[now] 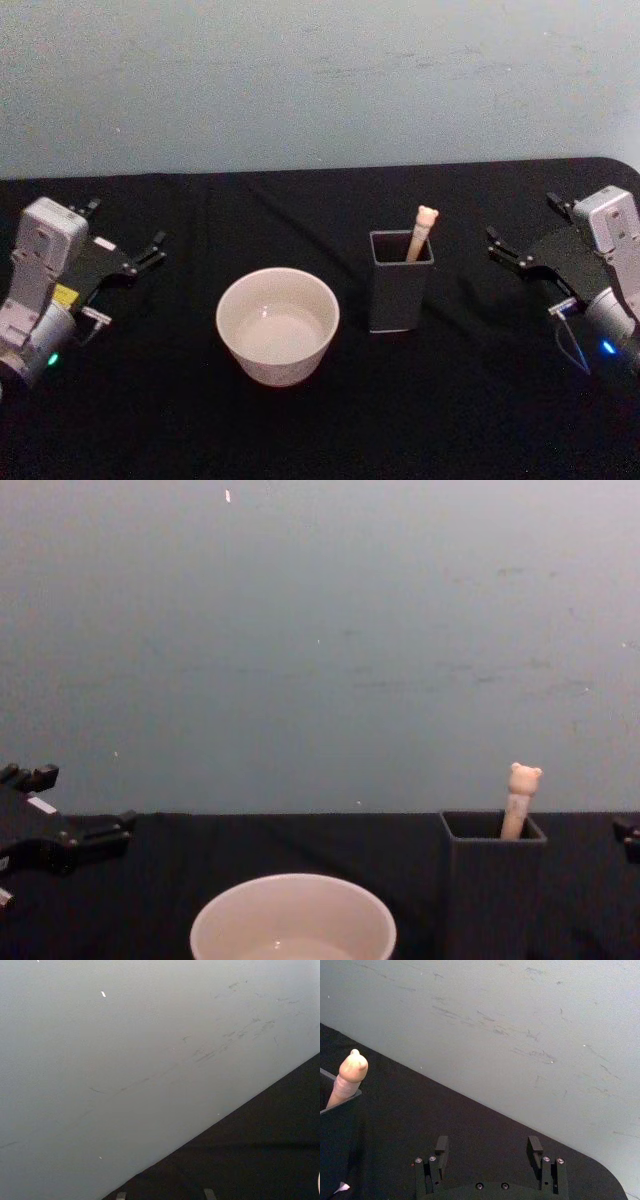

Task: Pick up the stirring spoon with one hand, stir inside the cup, then place it back in its original position.

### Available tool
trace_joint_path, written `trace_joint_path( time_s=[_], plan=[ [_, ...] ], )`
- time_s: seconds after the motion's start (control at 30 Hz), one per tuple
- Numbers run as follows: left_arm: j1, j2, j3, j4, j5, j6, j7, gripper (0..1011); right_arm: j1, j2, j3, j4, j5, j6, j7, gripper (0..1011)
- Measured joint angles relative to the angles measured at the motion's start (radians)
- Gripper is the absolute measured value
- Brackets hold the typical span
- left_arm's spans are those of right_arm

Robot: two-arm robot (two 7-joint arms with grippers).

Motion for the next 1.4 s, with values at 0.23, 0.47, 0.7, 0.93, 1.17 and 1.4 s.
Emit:
trace_joint_path(
  time_s=[0.23,0.47,0.7,0.93,1.17,1.4],
  plan=[
    [0.0,0.0,0.0,0.0,0.0,0.0,0.0,1002,0.0,0.0,0.0,0.0,0.0,0.0,0.0,1003],
    [0.0,0.0,0.0,0.0,0.0,0.0,0.0,1001,0.0,0.0,0.0,0.0,0.0,0.0,0.0,1003],
    [0.0,0.0,0.0,0.0,0.0,0.0,0.0,1001,0.0,0.0,0.0,0.0,0.0,0.0,0.0,1003],
    [0.0,0.0,0.0,0.0,0.0,0.0,0.0,1001,0.0,0.0,0.0,0.0,0.0,0.0,0.0,1003],
    [0.0,0.0,0.0,0.0,0.0,0.0,0.0,1001,0.0,0.0,0.0,0.0,0.0,0.0,0.0,1003],
    [0.0,0.0,0.0,0.0,0.0,0.0,0.0,1001,0.0,0.0,0.0,0.0,0.0,0.0,0.0,1003]
  ],
)
